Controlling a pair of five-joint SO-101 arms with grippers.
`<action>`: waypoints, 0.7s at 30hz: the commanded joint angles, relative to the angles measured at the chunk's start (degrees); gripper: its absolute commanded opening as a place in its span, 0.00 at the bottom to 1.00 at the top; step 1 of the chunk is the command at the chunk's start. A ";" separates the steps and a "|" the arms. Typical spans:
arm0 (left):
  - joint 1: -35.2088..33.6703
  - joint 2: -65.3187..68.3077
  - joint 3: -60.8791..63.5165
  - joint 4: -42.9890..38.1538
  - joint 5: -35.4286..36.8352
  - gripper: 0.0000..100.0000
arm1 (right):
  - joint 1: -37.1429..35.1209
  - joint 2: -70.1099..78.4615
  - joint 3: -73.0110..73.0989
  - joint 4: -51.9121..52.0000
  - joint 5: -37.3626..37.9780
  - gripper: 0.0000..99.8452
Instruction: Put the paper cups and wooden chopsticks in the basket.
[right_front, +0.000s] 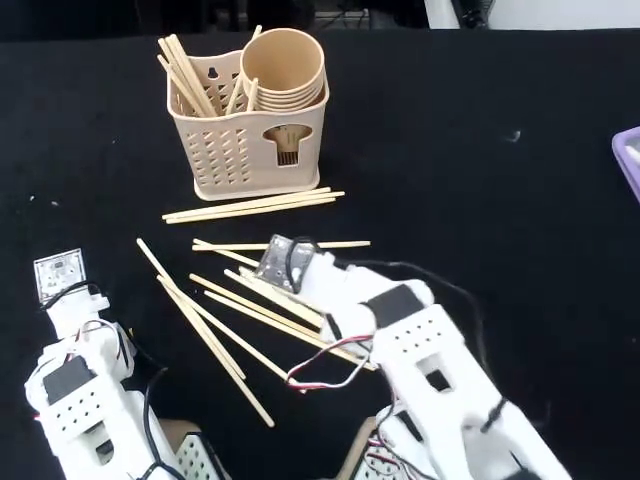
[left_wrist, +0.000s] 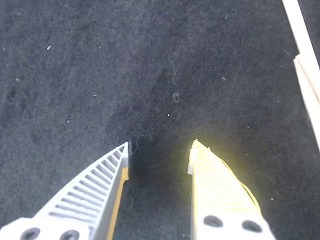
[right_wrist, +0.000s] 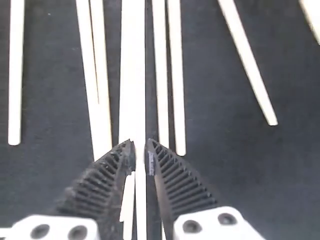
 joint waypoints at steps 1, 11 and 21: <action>0.48 -0.18 -0.57 -0.18 -0.35 0.20 | -2.37 4.70 -1.10 -0.88 -1.05 0.04; 0.57 -0.18 -0.57 -0.18 -0.35 0.20 | -6.51 14.37 -1.10 -4.57 -1.14 0.18; 0.40 -0.18 -0.57 -0.18 -0.35 0.20 | -2.99 10.68 -7.78 2.90 -0.97 0.01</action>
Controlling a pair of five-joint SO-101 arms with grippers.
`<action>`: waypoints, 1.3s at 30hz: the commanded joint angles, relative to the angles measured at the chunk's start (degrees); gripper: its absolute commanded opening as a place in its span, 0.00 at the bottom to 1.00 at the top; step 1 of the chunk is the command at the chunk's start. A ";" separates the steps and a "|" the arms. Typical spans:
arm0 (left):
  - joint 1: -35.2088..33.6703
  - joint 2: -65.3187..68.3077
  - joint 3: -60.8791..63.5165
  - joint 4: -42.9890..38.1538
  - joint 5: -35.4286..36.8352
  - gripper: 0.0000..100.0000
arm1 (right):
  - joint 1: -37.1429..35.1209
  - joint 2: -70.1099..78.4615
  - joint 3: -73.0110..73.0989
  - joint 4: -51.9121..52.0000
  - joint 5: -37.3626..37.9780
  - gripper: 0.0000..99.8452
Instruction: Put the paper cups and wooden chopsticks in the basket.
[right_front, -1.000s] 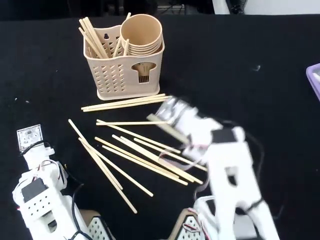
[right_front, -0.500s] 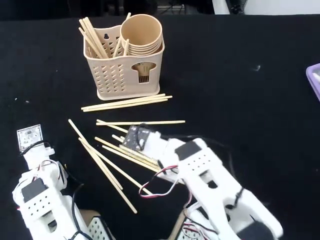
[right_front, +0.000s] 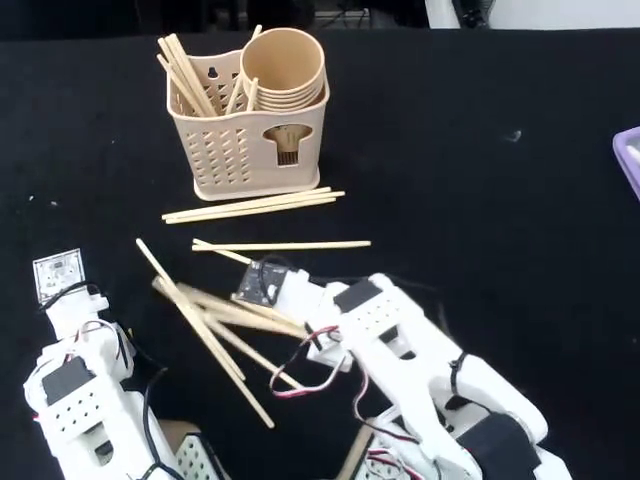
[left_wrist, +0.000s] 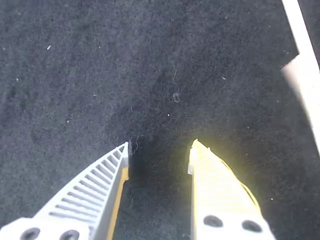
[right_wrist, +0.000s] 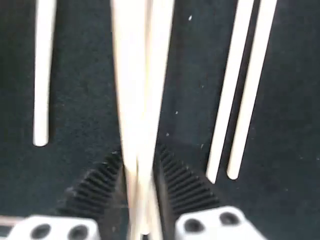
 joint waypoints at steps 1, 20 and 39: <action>0.40 -0.18 -0.57 -0.18 -0.35 0.20 | 2.46 -7.87 -6.90 7.91 0.09 0.01; 0.48 -0.18 -0.57 -0.18 -0.35 0.20 | 26.73 -20.35 -3.47 5.19 15.30 0.01; 0.40 -0.18 -0.57 -0.18 -0.35 0.20 | 29.01 -20.35 -28.00 23.38 15.38 0.01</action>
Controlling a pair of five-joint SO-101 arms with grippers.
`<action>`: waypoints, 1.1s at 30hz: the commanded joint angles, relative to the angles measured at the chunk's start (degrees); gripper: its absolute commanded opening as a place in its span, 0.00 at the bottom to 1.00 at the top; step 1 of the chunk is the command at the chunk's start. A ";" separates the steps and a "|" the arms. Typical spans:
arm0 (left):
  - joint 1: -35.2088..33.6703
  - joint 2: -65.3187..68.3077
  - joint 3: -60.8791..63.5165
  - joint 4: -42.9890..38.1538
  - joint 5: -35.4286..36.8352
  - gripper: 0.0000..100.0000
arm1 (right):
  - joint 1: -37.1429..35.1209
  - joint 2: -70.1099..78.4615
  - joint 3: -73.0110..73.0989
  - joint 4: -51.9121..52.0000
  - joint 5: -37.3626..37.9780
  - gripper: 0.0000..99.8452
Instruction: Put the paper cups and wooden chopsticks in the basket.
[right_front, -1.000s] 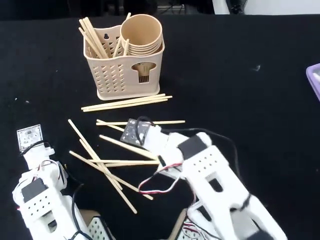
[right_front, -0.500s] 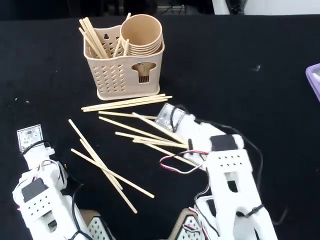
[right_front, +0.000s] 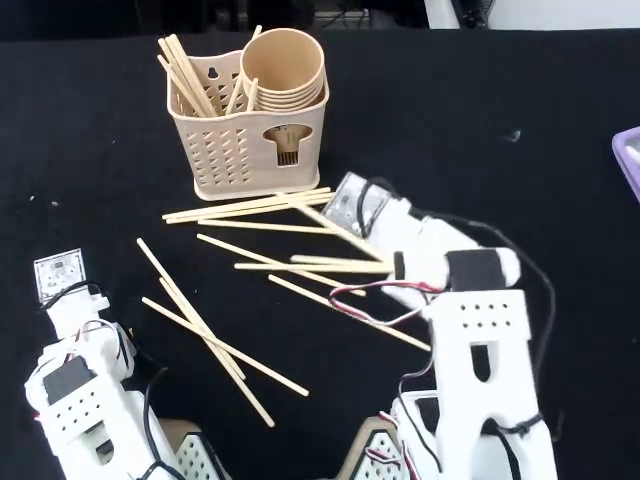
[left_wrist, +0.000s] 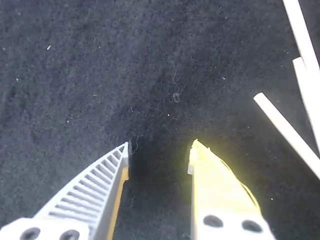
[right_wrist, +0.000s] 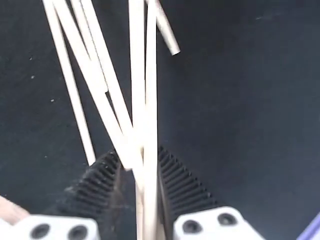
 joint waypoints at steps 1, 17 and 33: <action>0.40 -0.18 -0.57 -0.18 -0.35 0.20 | 0.35 -1.98 -7.34 2.64 0.35 0.01; 0.40 -0.18 -0.57 -0.18 -0.35 0.20 | -4.31 -2.07 -18.51 12.48 -2.20 0.01; 0.31 -0.18 -0.57 -0.18 -0.35 0.20 | -17.58 -1.63 30.02 -19.34 -12.75 0.01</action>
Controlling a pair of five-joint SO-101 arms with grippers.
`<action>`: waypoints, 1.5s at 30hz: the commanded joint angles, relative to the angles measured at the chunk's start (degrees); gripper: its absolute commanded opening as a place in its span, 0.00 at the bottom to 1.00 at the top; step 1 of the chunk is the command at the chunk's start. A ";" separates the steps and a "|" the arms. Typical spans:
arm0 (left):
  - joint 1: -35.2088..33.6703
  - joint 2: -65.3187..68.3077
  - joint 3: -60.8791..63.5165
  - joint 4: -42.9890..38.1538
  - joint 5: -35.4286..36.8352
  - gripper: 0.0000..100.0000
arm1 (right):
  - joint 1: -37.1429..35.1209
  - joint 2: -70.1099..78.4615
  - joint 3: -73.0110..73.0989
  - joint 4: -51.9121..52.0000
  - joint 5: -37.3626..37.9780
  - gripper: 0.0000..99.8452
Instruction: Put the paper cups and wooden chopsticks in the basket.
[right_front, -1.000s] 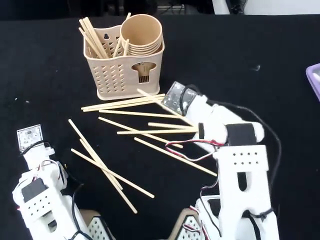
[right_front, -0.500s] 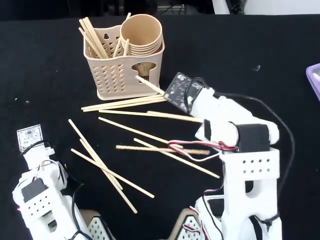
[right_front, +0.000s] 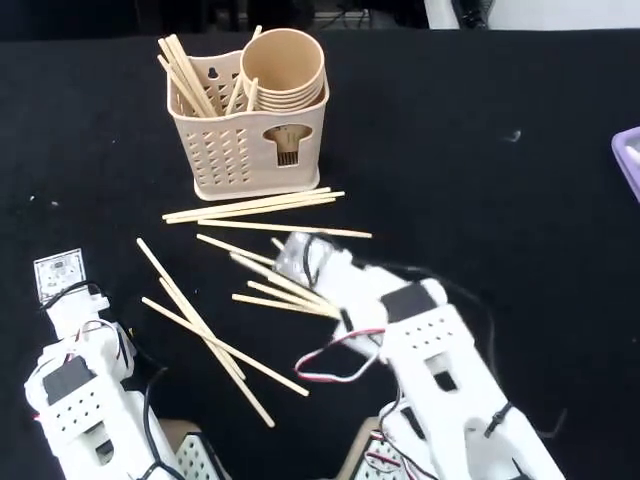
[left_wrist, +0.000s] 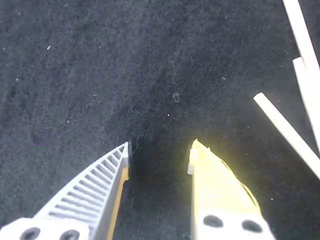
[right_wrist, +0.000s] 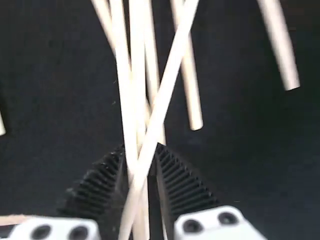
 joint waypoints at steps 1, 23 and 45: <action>0.31 -0.18 -0.57 -0.18 -0.35 0.20 | 0.26 -1.54 2.15 -1.85 -0.53 0.02; 0.40 -0.18 -0.57 -0.18 -0.35 0.20 | -3.52 -1.98 4.70 -6.33 -0.62 0.00; 0.31 -0.18 -0.57 -0.18 -0.35 0.20 | -3.60 -2.95 -10.51 7.74 -2.02 0.01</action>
